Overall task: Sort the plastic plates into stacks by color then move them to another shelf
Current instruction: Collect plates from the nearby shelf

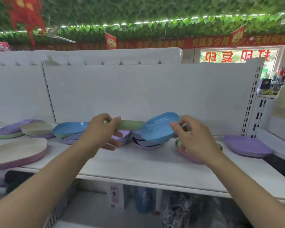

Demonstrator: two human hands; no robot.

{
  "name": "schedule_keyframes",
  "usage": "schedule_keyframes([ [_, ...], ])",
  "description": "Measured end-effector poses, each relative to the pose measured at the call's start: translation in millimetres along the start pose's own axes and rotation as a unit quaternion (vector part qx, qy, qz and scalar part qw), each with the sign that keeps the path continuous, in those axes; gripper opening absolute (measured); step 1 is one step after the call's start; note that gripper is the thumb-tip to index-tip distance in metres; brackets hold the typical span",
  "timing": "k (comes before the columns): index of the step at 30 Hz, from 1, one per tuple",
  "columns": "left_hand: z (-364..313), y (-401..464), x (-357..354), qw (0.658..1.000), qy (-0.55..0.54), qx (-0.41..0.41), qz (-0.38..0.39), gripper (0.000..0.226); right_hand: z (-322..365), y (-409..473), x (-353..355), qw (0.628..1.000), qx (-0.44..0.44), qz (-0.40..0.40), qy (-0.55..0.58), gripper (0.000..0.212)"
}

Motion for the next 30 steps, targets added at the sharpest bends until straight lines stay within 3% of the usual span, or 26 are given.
schedule_keyframes([
  [2, 13, -6, 28, 0.999, -0.034, 0.034, 0.013, 0.038, 10, -9, -17, 0.989, -0.059, 0.014, 0.137, 0.023],
  [4, 27, -14, 63, 0.997, -0.059, 0.055, 0.017, 0.035, 35, -24, -40, 0.977, -0.078, 0.033, 0.198, 0.013],
  [10, 80, -45, 226, 0.991, -0.088, 0.09, -0.036, 0.017, 149, -76, -160, 0.936, -0.093, 0.138, 0.311, 0.034],
  [12, 97, -58, 289, 0.99, -0.09, 0.086, -0.065, 0.011, 191, -91, -206, 0.925, -0.079, 0.176, 0.328, 0.032],
  [20, 185, -150, 518, 0.978, -0.064, 0.115, -0.163, 0.025, 385, -145, -377, 0.881, 0.048, 0.324, 0.34, 0.017],
  [30, 281, -247, 715, 0.934, 0.049, 0.156, -0.319, 0.017, 547, -231, -589, 0.784, 0.106, 0.487, 0.371, 0.015],
])
Point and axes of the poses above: each hand's wrist, its own y-axis towards the middle knuckle, its own x-axis out of the back of the hand, z = x × y, the point moved 10 cm from there along y, towards the middle knuckle, and after that the axes turned 1 degree about -z, right-handed, at the moved point
